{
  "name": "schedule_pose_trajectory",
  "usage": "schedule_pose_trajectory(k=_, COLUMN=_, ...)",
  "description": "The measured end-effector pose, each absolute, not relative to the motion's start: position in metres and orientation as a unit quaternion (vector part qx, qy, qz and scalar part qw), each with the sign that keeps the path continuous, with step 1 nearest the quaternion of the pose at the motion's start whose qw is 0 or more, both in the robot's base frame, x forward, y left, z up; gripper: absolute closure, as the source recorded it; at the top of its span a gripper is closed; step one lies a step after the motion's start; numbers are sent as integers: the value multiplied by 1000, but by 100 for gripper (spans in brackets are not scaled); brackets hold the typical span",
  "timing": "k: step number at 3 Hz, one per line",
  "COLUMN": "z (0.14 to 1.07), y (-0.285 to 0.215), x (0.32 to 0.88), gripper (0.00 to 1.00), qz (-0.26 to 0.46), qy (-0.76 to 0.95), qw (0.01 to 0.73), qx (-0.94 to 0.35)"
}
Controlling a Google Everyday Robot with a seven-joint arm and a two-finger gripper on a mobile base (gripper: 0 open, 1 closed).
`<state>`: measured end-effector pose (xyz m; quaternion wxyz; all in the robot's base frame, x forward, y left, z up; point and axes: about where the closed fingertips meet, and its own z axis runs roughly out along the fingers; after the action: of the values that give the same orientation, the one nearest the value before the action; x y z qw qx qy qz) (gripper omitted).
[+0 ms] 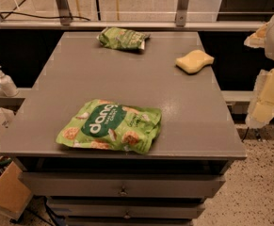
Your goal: Pick green jalapeno chip bag
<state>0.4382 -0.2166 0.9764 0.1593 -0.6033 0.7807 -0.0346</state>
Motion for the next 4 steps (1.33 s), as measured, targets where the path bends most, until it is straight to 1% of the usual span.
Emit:
schedule_pose_trajectory(k=2, z=979, y=-217, x=442, gripper=0, qz=-34, qy=776, qw=169, qx=-606)
schedule_pose_trajectory(k=3, z=977, y=-206, x=464, gripper=0, qz=-16, qy=773, qw=194, qx=-604)
schedule_pose_trajectory(k=4, z=973, y=-177, x=496, gripper=0, qz=4, qy=765, qw=225, qx=-603)
